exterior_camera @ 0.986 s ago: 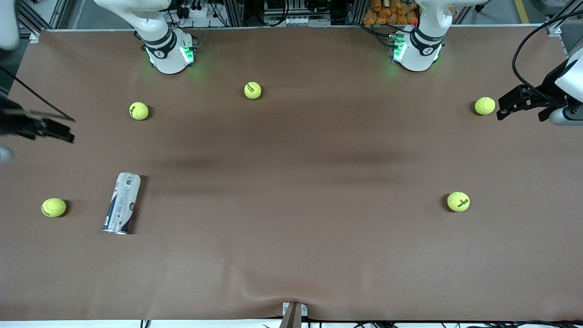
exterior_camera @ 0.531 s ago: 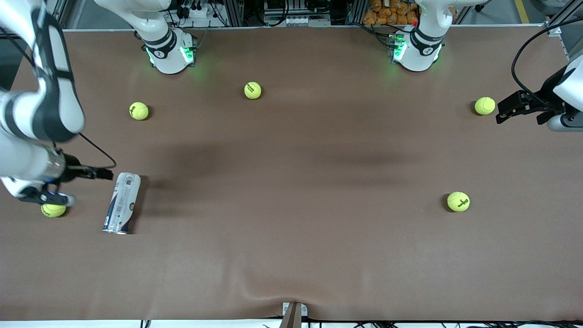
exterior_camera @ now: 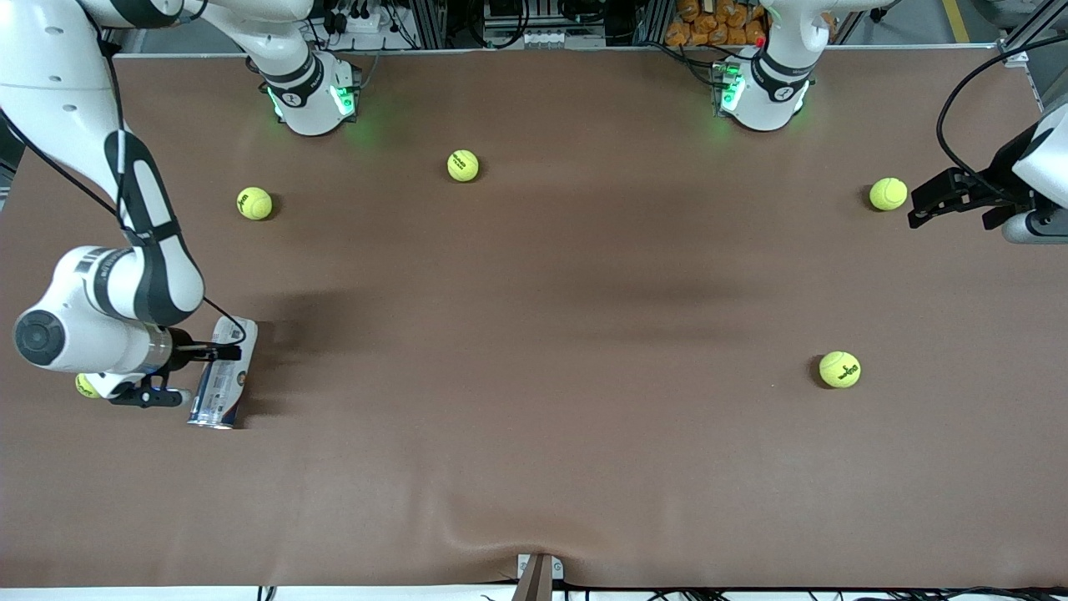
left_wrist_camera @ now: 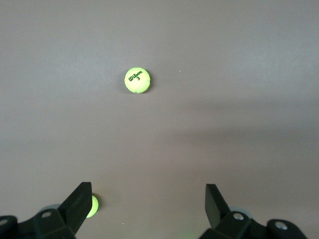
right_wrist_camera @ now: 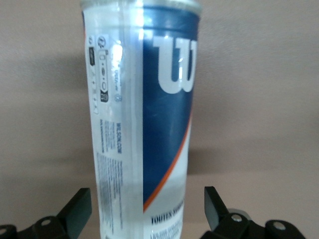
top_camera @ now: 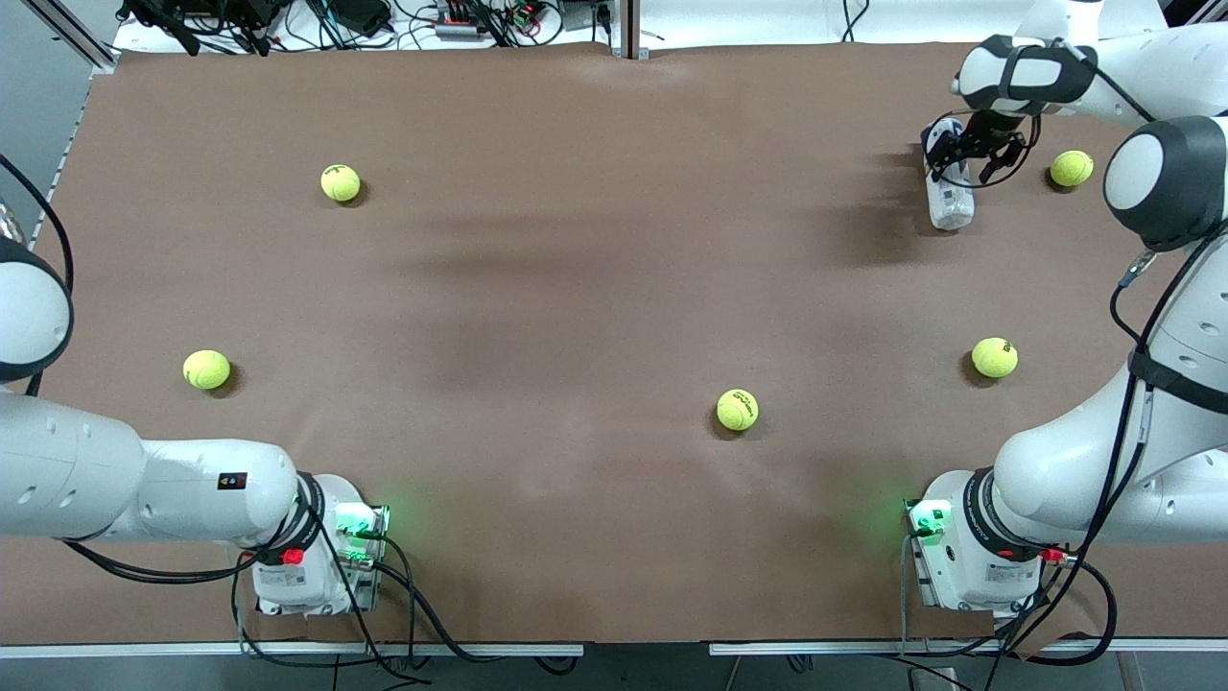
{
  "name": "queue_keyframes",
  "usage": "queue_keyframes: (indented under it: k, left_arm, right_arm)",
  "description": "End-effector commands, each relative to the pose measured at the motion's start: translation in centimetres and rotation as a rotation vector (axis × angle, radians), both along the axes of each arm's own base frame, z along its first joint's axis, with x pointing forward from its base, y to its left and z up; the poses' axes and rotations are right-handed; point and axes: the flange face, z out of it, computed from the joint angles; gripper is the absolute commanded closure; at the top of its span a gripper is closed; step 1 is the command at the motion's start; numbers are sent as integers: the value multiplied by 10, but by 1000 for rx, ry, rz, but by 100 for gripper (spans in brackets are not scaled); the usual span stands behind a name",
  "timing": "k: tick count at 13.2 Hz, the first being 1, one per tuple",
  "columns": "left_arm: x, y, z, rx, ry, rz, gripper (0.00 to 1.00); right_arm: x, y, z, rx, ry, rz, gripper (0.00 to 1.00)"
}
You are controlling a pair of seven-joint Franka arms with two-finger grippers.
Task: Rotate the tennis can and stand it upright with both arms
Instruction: 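Lower the right gripper around the can body and close it, then carry the can with the right gripper to the table center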
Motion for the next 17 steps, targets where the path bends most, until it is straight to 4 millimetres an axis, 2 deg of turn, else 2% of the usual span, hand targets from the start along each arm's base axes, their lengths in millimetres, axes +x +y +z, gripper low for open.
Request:
queue_keyframes:
  k: [1, 2, 6, 8, 10, 12, 14, 16, 17]
  left_arm:
    - [3, -3, 0, 5, 2, -14, 0]
    - [3, -1, 0, 5, 2, -9, 0]
    - [3, 2, 1, 4, 1, -8, 0]
    - [3, 0, -1, 5, 5, -9, 0]
    - [3, 1, 0, 5, 4, -8, 0]
    - [3, 1, 0, 4, 2, -8, 0]
    - [3, 1, -1, 4, 4, -8, 0]
    - [3, 1, -1, 5, 5, -8, 0]
    - [3, 1, -1, 4, 4, -8, 0]
  right_arm:
    - [4, 0, -7, 21, -11, 23, 0]
    - [3, 1, -16, 22, -1, 27, 0]
    - [4, 9, -25, 27, 10, 67, 0]
    - [7, 15, -23, 30, 3, 125, 35]
    - [12, 24, -17, 40, -10, 219, 37]
    - [25, 47, -2, 58, -46, 384, 36]
    - [38, 99, 13, 77, -86, 588, 33]
    - [49, 180, 38, 87, -139, 838, 33]
    - [46, 223, 43, 96, -151, 957, 28]
